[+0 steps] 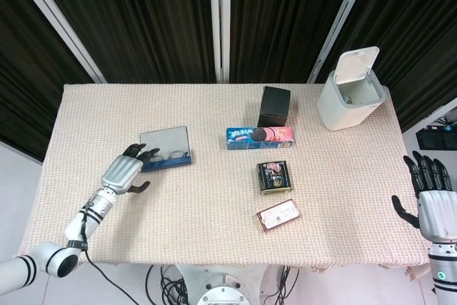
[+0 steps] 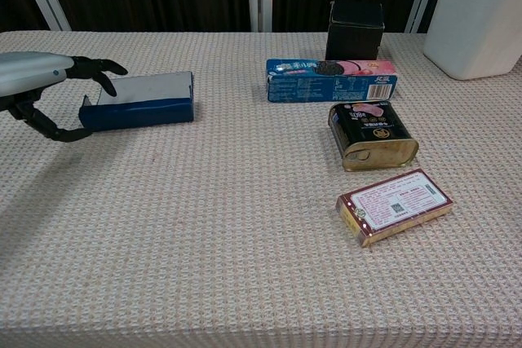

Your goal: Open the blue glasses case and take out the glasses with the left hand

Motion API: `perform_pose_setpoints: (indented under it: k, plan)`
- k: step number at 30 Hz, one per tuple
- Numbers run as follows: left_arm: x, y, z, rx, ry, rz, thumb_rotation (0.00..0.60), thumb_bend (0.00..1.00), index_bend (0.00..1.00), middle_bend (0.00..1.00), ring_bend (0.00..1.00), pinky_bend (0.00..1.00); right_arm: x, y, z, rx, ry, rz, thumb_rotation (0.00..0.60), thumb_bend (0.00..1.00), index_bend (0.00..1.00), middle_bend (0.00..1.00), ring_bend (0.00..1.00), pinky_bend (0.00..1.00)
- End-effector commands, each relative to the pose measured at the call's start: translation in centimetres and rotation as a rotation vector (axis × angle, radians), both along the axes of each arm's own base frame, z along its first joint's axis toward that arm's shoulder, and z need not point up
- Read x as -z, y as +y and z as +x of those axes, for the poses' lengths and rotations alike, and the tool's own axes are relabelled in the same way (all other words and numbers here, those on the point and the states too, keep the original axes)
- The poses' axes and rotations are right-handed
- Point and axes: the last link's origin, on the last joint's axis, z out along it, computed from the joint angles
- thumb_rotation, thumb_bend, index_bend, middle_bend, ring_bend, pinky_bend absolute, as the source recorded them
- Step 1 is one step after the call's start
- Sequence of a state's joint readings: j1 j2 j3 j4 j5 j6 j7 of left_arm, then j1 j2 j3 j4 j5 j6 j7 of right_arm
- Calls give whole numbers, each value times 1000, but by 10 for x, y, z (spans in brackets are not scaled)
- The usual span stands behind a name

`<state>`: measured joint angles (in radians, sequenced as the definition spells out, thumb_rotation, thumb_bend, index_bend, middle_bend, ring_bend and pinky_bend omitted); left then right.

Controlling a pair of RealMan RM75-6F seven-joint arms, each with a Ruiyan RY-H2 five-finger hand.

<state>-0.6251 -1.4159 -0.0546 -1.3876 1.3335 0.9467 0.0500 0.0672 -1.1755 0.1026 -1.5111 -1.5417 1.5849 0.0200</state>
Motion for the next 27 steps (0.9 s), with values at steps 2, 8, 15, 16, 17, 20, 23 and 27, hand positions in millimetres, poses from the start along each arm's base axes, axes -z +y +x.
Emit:
perform_pose_setpoints:
  k: [2,8,15,16,17,20,23,27]
  plan:
    - [0,-2,-1,-20,6,-15,600,321,45,230,0,68,1,0,0,-1,0,2,600,268,0,0,0,0]
    - [-1,-8,-3,-28,50,-40,600,322,41,288,0,71,0,0,1,-4,-1,-2,600,269,0,0,0,0]
    - [-3,-30,5,-22,76,-80,600,321,30,324,0,85,-1,1,2,-11,-3,-6,600,265,0,0,0,0]
    - [-3,-33,6,-18,78,-83,600,321,30,325,0,86,-1,1,2,-11,-3,-6,600,264,0,0,0,0]
    - [-3,-37,7,-15,80,-86,600,321,30,326,0,86,-1,1,2,-12,-3,-6,600,265,0,0,0,0]
    - [-4,-48,12,-8,82,-97,600,321,30,331,0,91,0,1,2,-14,-3,-4,600,266,0,0,0,0]
    - [-2,-57,17,2,86,-111,600,321,29,339,3,115,1,1,2,-15,-2,-1,600,270,0,0,0,0]
    - [-1,-63,22,7,90,-126,600,321,19,342,16,136,1,2,3,-16,-2,-1,600,271,0,0,0,0]
